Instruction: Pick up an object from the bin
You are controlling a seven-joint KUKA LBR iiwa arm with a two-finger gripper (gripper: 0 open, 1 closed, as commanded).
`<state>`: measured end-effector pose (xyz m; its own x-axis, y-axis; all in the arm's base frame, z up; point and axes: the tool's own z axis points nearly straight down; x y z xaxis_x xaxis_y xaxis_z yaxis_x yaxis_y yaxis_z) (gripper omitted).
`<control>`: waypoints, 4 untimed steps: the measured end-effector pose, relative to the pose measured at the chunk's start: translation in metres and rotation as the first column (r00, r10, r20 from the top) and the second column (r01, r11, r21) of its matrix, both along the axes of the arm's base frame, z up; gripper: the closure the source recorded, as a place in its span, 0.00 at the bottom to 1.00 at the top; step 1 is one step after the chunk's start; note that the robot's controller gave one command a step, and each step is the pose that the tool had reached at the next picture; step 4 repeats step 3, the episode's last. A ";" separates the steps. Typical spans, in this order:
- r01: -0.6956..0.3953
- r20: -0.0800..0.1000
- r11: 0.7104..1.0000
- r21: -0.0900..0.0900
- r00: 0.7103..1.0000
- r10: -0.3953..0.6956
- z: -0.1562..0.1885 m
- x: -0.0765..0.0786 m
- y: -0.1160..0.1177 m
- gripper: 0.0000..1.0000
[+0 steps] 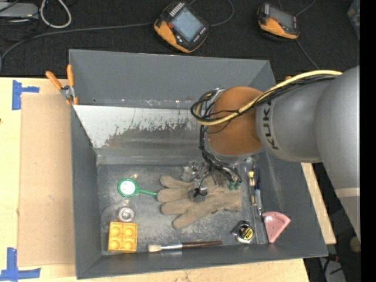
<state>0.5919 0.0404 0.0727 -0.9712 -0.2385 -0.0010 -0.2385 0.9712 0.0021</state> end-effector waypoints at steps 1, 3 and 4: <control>0.000 0.001 1.000 -0.001 1.000 0.000 0.004 0.000 0.000 1.00; -0.001 -0.003 1.000 0.000 1.000 0.001 0.064 -0.001 0.001 1.00; -0.001 -0.003 1.000 0.000 1.000 0.001 0.064 -0.001 0.001 1.00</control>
Offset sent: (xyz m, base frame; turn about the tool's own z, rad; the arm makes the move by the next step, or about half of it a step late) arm 0.0003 -0.0002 0.0916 -0.0001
